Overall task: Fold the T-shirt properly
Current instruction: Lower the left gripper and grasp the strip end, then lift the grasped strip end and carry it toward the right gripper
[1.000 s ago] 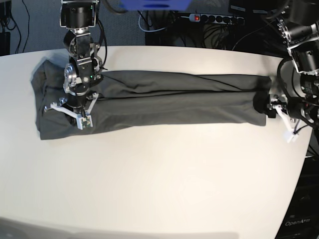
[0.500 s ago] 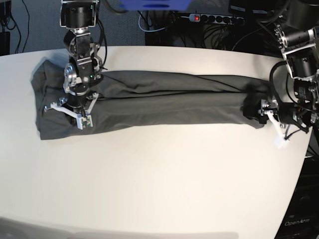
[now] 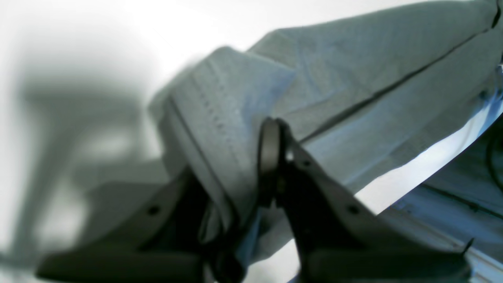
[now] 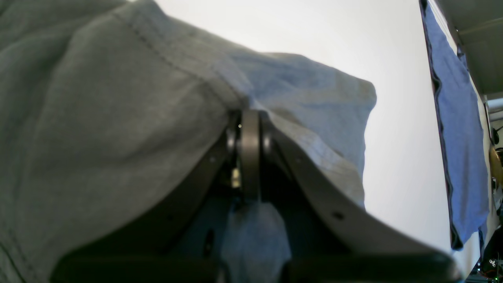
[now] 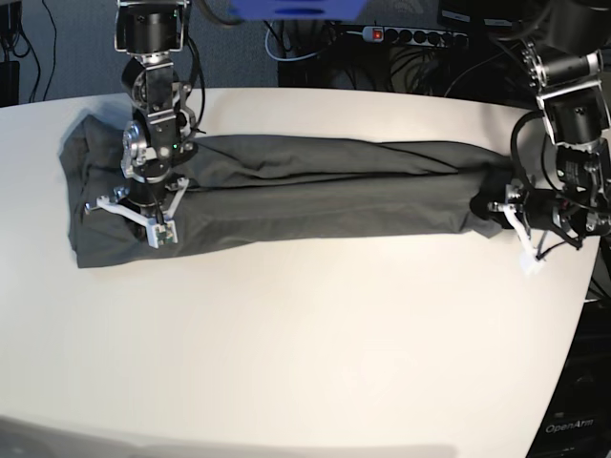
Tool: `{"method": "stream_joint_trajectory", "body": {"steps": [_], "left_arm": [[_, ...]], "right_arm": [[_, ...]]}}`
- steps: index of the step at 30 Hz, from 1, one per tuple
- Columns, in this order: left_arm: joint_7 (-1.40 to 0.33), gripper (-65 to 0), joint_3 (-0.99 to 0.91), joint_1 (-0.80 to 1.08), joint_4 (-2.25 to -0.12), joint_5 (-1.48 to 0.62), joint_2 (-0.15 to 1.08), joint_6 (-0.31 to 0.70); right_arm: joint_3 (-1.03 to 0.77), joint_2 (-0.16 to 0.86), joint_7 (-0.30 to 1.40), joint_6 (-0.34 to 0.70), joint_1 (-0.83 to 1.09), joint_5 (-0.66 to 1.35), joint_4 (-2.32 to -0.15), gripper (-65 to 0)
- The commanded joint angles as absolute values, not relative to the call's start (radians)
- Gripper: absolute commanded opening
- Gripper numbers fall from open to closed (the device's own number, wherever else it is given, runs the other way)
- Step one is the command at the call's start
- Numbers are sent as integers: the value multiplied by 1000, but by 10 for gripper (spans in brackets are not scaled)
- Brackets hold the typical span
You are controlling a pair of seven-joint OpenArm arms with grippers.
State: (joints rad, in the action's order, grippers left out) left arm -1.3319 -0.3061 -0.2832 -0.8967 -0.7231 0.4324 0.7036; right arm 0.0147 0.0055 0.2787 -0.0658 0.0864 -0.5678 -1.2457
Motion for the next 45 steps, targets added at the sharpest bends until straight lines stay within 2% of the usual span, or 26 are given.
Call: {"method": "stream_joint_trajectory", "body": {"steps": [1, 16, 23, 29, 36, 45], "left_arm": [[-1396, -633, -282, -275, -891, -653, 432, 698], [-1396, -626, -271, -302, -900, -667, 430, 698], [-1396, -626, -262, -326, -903, -776, 430, 698], [-1396, -626, -188, -352, -905, -783, 394, 698], [-1396, -626, -185, -354, -1061, -782, 357, 698], [-1396, -626, -186, -375, -1070, -820, 348, 698]], "right_arm": [[18, -1, 420, 41, 134, -556, -1191, -649], [18, -1, 420, 41, 134, -556, -1191, -649], [18, -1, 420, 41, 130, -556, -1191, -649], [19, -1, 418, 41, 124, -556, -1153, -649], [19, -1, 410, 38, 97, -556, -1078, -649], [19, -1, 410, 38, 79, -556, -1072, -649]]}}
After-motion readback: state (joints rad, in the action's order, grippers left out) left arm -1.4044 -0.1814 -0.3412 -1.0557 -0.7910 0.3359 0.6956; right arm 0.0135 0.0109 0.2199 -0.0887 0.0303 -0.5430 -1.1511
